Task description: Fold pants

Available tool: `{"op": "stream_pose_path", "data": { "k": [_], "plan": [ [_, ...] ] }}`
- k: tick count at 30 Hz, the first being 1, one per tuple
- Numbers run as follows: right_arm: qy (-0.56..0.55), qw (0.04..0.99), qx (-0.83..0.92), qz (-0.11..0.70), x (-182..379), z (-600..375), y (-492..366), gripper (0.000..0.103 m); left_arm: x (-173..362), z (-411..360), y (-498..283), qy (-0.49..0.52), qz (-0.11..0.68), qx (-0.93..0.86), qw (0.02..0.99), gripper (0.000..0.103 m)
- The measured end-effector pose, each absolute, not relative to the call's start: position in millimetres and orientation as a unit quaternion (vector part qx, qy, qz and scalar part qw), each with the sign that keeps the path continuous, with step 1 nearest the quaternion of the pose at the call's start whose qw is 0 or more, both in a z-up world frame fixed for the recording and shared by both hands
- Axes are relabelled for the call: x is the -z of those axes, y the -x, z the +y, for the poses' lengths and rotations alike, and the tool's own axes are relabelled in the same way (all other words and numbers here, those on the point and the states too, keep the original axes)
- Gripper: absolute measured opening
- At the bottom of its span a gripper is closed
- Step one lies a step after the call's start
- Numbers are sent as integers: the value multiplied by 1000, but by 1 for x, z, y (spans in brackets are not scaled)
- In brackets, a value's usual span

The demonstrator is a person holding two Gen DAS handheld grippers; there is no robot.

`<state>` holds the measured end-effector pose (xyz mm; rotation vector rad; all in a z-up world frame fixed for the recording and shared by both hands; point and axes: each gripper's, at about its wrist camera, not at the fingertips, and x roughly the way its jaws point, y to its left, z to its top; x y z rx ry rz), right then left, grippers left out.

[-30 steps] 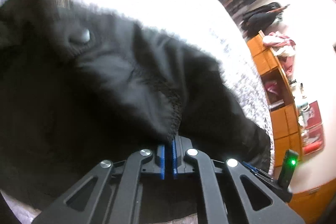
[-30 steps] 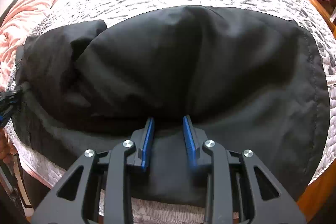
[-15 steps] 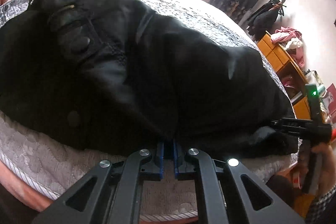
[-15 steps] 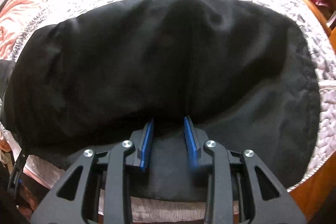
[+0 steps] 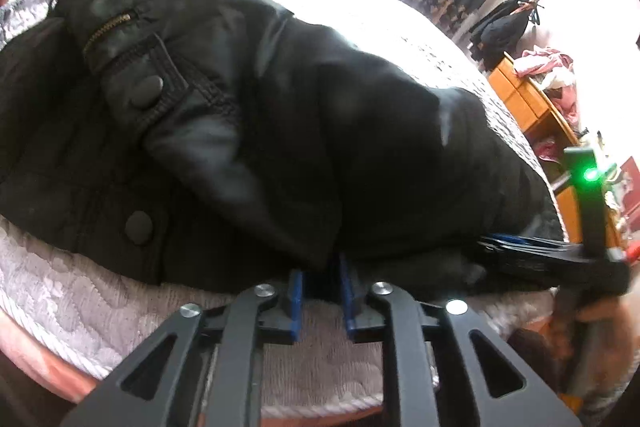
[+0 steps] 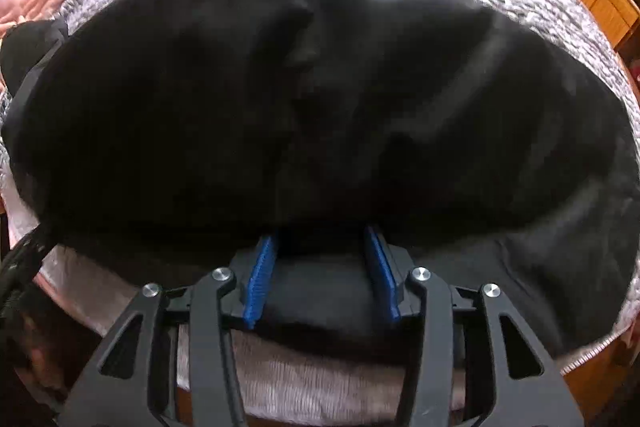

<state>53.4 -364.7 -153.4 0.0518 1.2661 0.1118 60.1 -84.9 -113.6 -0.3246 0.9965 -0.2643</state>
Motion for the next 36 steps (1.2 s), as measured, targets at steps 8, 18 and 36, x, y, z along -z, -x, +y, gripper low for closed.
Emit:
{"op": "stream_pose_path", "data": {
  "k": [8, 18, 36],
  "plan": [
    [-31, 802, -47, 594, 153, -369, -54, 46, 73, 1, -76, 179, 460, 62, 868, 62],
    [-27, 804, -33, 593, 154, -362, -46, 46, 98, 50, -145, 272, 481, 62, 831, 62],
    [-25, 804, -26, 594, 155, -361, -44, 47, 69, 39, -50, 251, 381, -30, 889, 15]
  ]
}}
